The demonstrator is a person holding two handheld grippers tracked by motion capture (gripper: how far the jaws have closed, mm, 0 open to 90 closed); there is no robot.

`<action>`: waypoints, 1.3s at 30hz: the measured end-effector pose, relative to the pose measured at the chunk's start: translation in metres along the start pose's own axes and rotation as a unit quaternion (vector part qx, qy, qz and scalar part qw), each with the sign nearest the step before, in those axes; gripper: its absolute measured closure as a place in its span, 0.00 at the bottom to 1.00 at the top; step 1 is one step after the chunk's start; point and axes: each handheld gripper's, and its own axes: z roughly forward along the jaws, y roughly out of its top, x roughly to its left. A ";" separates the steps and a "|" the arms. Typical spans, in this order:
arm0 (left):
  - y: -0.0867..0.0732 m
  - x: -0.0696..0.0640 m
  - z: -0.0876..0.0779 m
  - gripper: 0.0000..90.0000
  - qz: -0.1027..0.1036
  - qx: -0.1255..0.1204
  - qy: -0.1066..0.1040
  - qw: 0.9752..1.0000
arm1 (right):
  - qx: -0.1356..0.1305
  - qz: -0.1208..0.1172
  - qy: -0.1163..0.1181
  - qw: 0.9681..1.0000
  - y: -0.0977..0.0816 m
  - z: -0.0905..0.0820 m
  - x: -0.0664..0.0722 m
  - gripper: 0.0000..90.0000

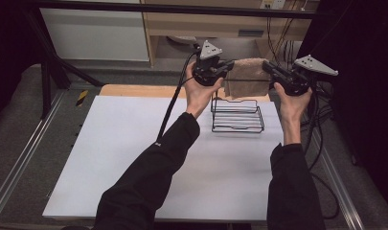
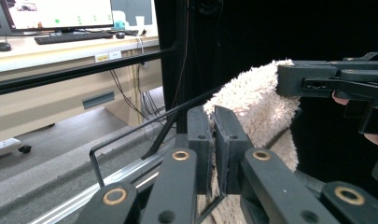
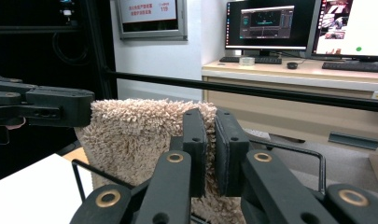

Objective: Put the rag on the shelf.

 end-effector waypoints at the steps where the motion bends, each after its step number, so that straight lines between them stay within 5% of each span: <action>1: -0.001 0.000 -0.001 0.95 -0.001 0.001 -0.003 1.000 | 0.001 0.001 0.000 1.000 0.000 -0.001 0.001 0.94; 12: -0.006 -0.010 -0.007 0.95 0.010 0.023 -0.026 0.999 | 0.016 -0.004 0.003 1.000 -0.005 -0.016 0.005 0.93; 24: -0.015 -0.019 -0.009 0.94 0.016 0.055 -0.024 0.998 | 0.052 -0.006 0.018 0.998 -0.013 -0.029 0.009 0.92; 32: -0.014 -0.018 -0.020 0.86 0.006 0.055 -0.025 0.998 | 0.056 -0.009 0.024 0.998 -0.020 -0.031 0.009 0.92; 39: 0.009 -0.011 -0.032 0.89 -0.019 0.029 -0.019 0.999 | 0.054 -0.010 0.026 0.998 -0.026 -0.032 0.010 0.92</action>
